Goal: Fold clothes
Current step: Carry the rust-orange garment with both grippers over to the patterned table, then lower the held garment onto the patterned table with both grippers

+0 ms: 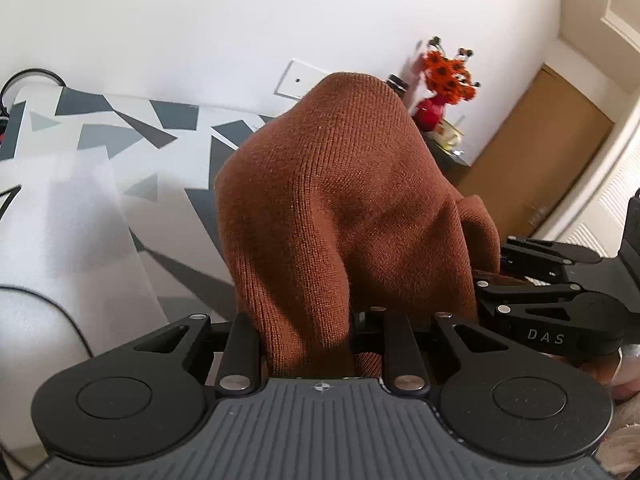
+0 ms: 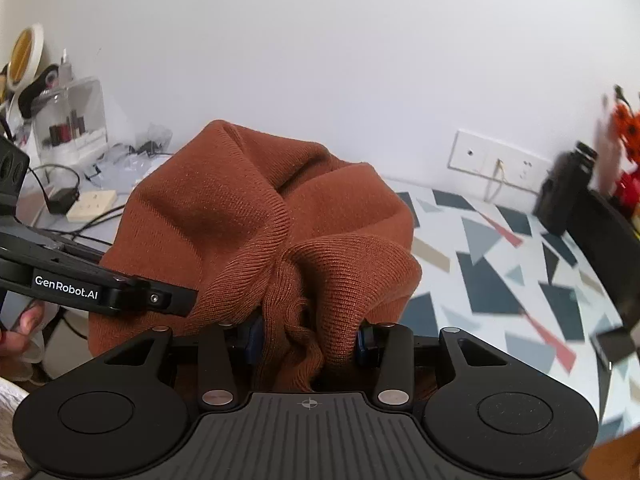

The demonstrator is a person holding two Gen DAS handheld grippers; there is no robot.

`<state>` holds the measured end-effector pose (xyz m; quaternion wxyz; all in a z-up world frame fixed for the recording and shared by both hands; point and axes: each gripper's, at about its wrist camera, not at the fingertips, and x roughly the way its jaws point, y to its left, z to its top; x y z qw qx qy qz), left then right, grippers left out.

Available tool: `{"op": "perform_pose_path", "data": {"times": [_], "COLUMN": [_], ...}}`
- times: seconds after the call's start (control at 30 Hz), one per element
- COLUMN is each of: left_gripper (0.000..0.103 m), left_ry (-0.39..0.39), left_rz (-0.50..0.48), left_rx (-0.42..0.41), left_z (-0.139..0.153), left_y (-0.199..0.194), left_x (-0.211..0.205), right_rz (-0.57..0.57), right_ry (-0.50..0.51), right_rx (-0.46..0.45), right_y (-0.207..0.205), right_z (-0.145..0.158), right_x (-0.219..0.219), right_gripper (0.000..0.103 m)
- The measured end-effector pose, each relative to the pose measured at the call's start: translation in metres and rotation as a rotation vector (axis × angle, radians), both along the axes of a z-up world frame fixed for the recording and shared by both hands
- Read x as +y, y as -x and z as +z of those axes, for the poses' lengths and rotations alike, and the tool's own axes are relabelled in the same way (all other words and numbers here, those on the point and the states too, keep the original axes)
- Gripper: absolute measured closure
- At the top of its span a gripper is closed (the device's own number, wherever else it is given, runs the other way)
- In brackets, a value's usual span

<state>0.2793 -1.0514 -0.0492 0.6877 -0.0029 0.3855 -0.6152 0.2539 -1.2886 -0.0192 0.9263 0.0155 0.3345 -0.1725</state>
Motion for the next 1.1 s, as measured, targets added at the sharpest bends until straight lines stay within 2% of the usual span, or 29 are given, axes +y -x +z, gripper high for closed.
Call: {"op": "perform_pose_path", "data": {"times": [0.2, 0.4, 0.53, 0.83, 1.1], "left_gripper": [0.080, 0.080, 0.080, 0.080, 0.079], "left_ry": [-0.022, -0.083, -0.133, -0.237, -0.266], "left_rz": [0.136, 0.251, 0.308, 0.297, 0.307], "left_rx": [-0.004, 0.006, 0.005, -0.045, -0.097], "left_z": [0.000, 0.005, -0.002, -0.020, -0.026], "left_y": [-0.001, 0.023, 0.041, 0.061, 0.077], "left_x": [-0.051, -0.113, -0.157, -0.232, -0.258], "right_rz": [0.113, 0.245, 0.287, 0.278, 0.278], "right_ry": [-0.015, -0.041, -0.080, -0.142, -0.153], "right_rx": [0.001, 0.049, 0.090, 0.166, 0.193], "right_y": [-0.022, -0.030, -0.030, -0.018, -0.010], "right_z": [-0.002, -0.001, -0.009, -0.048, -0.069], "right_x": [-0.060, -0.140, -0.191, -0.274, -0.305], "right_gripper": [0.065, 0.065, 0.065, 0.065, 0.065]}}
